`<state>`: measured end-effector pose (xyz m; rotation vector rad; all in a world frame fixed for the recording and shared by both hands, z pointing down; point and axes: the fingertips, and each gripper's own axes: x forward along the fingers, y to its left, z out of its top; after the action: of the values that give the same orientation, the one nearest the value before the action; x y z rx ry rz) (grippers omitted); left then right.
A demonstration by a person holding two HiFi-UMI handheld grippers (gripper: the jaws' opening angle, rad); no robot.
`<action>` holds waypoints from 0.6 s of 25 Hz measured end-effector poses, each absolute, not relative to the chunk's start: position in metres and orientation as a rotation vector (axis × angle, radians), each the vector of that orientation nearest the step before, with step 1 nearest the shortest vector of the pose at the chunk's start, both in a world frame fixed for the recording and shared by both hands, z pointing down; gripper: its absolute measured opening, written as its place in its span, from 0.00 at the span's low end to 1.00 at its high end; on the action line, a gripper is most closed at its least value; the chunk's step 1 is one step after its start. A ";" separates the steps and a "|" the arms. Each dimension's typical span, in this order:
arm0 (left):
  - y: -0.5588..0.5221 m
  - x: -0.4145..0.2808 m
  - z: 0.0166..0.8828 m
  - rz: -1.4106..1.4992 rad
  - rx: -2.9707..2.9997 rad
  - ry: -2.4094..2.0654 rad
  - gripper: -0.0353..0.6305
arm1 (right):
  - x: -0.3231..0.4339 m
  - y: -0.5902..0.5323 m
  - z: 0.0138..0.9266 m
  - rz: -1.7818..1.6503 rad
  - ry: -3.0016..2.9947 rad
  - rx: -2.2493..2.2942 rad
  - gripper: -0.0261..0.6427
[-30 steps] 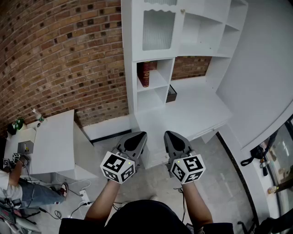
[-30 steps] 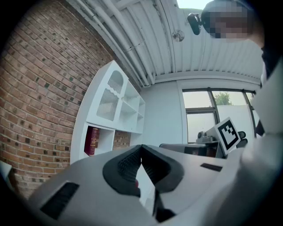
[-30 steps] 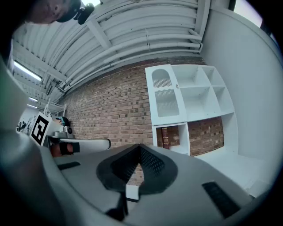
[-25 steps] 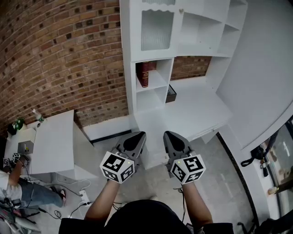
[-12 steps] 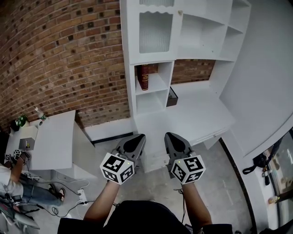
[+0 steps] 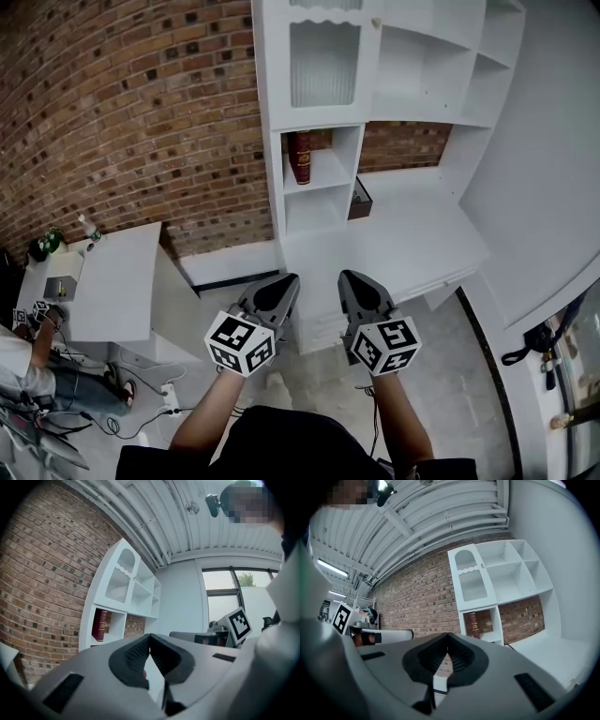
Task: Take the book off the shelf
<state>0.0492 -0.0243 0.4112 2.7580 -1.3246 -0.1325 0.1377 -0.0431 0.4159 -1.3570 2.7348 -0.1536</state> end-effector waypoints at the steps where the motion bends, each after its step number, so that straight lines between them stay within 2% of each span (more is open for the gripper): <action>1: -0.027 0.047 0.411 -0.136 2.753 -1.329 0.08 | 0.136 -0.046 0.416 -0.154 2.740 -1.355 0.07; 15: -0.091 0.011 0.401 -0.200 2.738 -1.354 0.08 | 0.104 -0.112 0.406 -0.113 2.727 -1.386 0.07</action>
<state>0.0109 -0.0912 0.4011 2.7383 -1.3538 -0.2004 0.1037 -0.1121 0.4064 -1.3863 2.7270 -0.1128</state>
